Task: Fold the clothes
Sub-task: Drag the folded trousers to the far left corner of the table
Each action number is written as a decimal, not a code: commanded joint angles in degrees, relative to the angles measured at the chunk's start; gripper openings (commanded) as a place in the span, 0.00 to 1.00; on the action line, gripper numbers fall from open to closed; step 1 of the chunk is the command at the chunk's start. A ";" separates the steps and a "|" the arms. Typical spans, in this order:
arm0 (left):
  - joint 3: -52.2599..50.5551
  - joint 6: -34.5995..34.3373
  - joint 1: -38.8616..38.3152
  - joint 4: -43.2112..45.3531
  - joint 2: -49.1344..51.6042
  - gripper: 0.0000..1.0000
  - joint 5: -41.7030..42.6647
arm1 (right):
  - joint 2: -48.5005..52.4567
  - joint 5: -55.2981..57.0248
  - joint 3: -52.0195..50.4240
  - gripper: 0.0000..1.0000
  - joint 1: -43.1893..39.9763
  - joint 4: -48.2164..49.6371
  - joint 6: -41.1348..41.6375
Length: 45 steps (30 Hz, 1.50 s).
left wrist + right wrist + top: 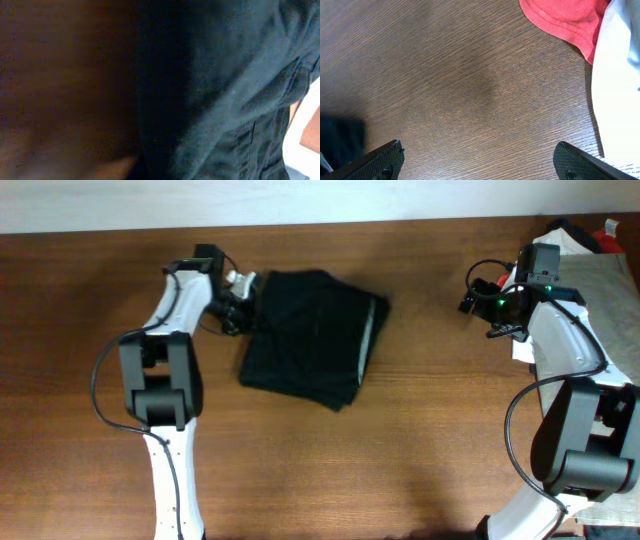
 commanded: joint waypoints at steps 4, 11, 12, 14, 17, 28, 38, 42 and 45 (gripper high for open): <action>-1.05 -18.34 24.59 12.74 2.95 0.01 -14.49 | -0.35 0.28 0.57 0.99 -0.07 0.17 0.07; -1.07 -29.09 47.69 11.39 2.97 0.01 -18.05 | -0.35 0.26 0.57 0.99 -0.07 0.17 0.07; -1.27 -30.93 48.15 10.56 3.10 0.01 -18.03 | -0.35 0.26 0.57 0.99 -0.07 0.17 0.07; -1.29 -36.13 46.95 8.52 3.74 0.01 -18.03 | -0.35 0.26 0.57 0.99 -0.07 0.17 0.07; -1.29 -41.05 41.53 11.82 6.38 0.05 -18.14 | -0.35 0.26 0.57 0.99 -0.07 0.17 0.07; -1.29 -57.77 30.23 25.88 7.98 0.24 -18.75 | -0.35 0.28 0.57 0.99 -0.07 0.17 0.07; -1.20 -49.18 33.77 16.96 6.75 0.93 -24.76 | -0.35 0.28 0.57 0.98 -0.07 0.17 0.07; -1.16 -43.10 34.73 14.91 1.14 0.93 -25.59 | -0.35 0.26 0.57 0.98 -0.07 0.17 0.07; -1.16 -39.71 34.40 11.72 -6.86 0.85 -26.18 | -0.35 0.28 0.57 0.99 -0.07 0.17 0.07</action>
